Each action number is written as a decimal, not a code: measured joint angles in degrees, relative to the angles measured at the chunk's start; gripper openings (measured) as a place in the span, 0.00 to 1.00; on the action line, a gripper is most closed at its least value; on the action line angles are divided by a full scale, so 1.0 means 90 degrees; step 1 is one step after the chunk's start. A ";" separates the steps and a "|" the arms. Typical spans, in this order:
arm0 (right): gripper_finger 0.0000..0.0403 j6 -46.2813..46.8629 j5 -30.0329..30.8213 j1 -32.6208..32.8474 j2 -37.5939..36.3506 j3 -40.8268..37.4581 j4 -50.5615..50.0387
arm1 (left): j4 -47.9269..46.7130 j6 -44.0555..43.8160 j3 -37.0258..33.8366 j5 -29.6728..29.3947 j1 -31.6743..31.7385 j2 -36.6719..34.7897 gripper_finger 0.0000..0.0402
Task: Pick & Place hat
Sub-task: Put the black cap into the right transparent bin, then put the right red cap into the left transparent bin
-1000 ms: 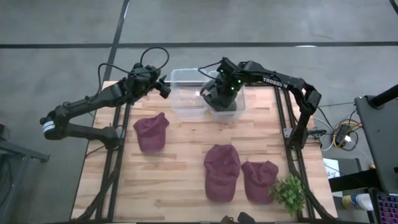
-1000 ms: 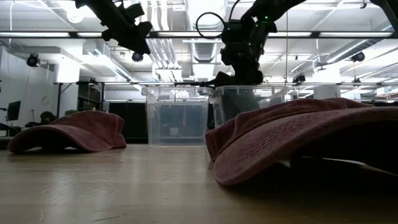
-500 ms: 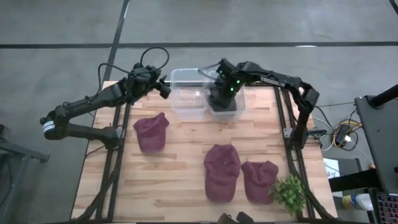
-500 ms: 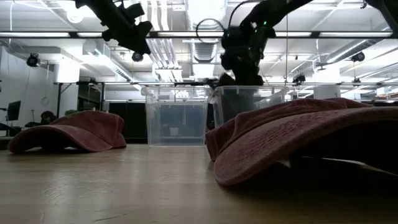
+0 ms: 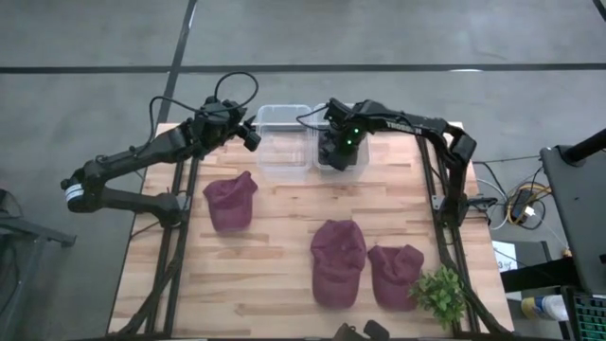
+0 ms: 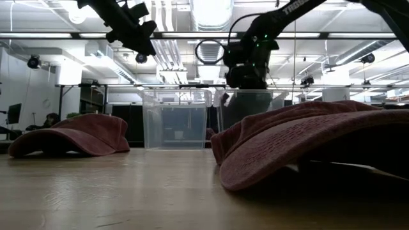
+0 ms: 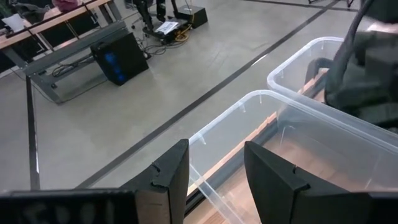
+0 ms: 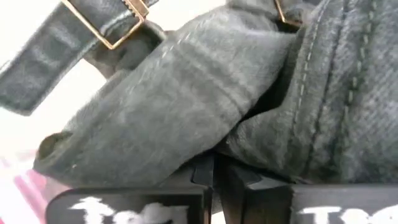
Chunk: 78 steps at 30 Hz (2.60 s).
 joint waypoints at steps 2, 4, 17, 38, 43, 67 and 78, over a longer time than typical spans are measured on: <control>0.02 -0.0021 0.0187 -0.0011 -0.0150 0.0000 0.0001 | 0.0005 0.0000 0.0000 0.0000 0.0000 0.0000 0.37; 0.02 -0.0024 0.0414 -0.0006 -0.0268 0.0000 0.0007 | 0.0007 0.0000 0.0000 0.0000 0.0000 0.0000 0.37; 0.13 -0.0385 0.0442 -0.0001 -0.0418 0.0019 -0.0065 | 0.0063 0.0005 0.0000 0.0092 0.0000 0.0000 0.37; 0.35 -0.0714 0.0423 0.0019 -0.0487 0.0673 -0.0631 | 0.0114 0.0000 0.0000 0.0085 0.0000 0.0000 0.37; 0.40 -0.0713 0.0417 0.0062 -0.0529 0.0675 -0.0699 | 0.0114 -0.0013 0.0000 0.0080 0.0000 0.0000 0.37; 0.58 -0.0968 0.0395 0.0163 -0.1143 0.0964 -0.0338 | 0.0112 -0.0024 0.0000 0.0073 0.0000 0.0000 0.37; 0.62 -0.1097 0.0516 0.0145 -0.1138 0.1438 -0.0142 | 0.0111 -0.0023 0.0000 0.0074 0.0000 0.0000 0.37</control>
